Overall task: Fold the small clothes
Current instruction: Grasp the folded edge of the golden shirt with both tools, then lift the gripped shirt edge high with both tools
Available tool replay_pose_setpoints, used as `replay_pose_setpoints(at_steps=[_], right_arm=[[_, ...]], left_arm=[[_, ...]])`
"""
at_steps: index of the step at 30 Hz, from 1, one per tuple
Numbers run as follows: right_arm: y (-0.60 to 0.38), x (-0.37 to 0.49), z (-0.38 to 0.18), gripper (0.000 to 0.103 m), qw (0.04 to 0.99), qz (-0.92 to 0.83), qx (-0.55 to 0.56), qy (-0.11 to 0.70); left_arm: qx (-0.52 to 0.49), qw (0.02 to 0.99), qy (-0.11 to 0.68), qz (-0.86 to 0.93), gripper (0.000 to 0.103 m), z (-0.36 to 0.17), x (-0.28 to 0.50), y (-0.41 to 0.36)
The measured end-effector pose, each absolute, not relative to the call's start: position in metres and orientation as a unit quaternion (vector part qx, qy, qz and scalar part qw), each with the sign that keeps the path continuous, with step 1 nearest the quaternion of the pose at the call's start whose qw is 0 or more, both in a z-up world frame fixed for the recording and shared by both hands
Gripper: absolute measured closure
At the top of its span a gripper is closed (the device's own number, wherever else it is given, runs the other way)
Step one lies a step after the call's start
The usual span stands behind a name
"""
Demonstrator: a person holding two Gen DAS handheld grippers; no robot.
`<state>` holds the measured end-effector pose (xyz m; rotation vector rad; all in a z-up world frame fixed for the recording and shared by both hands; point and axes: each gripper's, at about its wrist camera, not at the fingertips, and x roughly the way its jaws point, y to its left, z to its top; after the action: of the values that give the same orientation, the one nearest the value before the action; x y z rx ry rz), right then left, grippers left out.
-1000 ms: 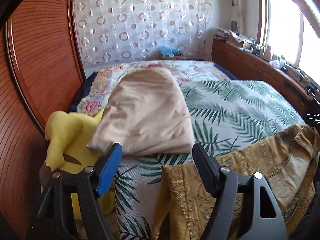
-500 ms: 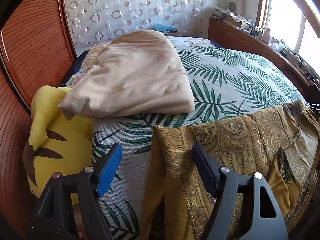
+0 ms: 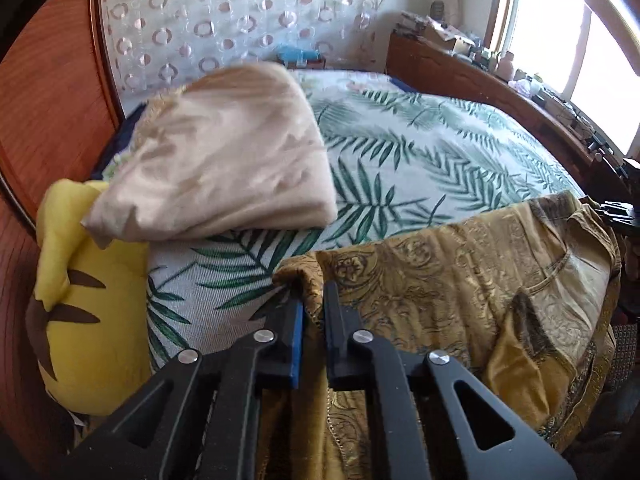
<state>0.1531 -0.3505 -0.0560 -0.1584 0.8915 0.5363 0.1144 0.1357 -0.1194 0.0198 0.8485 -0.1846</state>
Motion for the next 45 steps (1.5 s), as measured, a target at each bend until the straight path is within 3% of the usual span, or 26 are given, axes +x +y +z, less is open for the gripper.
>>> replay_pose_setpoints(at_steps=[13, 23, 33, 39, 45], right_arm=[[-0.381, 0.079, 0.041, 0.096, 0.923, 0.254, -0.058, 0.282], [-0.405, 0.008, 0.146, 0.096, 0.956, 0.244, -0.073, 0.144], [-0.416, -0.016, 0.228, 0.096, 0.969, 0.227, -0.084, 0.056], [-0.399, -0.006, 0.251, 0.096, 0.971, 0.218, -0.095, 0.030], [-0.381, 0.038, 0.223, 0.096, 0.971, 0.208, -0.109, 0.052]], left_arm=[[-0.008, 0.952, 0.272, -0.140, 0.096, -0.006, 0.033, 0.120], [-0.016, 0.976, 0.167, -0.140, 0.096, 0.081, -0.004, 0.122], [-0.029, 0.988, 0.071, -0.134, 0.096, 0.156, -0.009, 0.124], [-0.025, 0.991, 0.052, -0.119, 0.096, 0.180, 0.010, 0.127], [-0.026, 0.993, 0.071, -0.088, 0.096, 0.166, 0.053, 0.134]])
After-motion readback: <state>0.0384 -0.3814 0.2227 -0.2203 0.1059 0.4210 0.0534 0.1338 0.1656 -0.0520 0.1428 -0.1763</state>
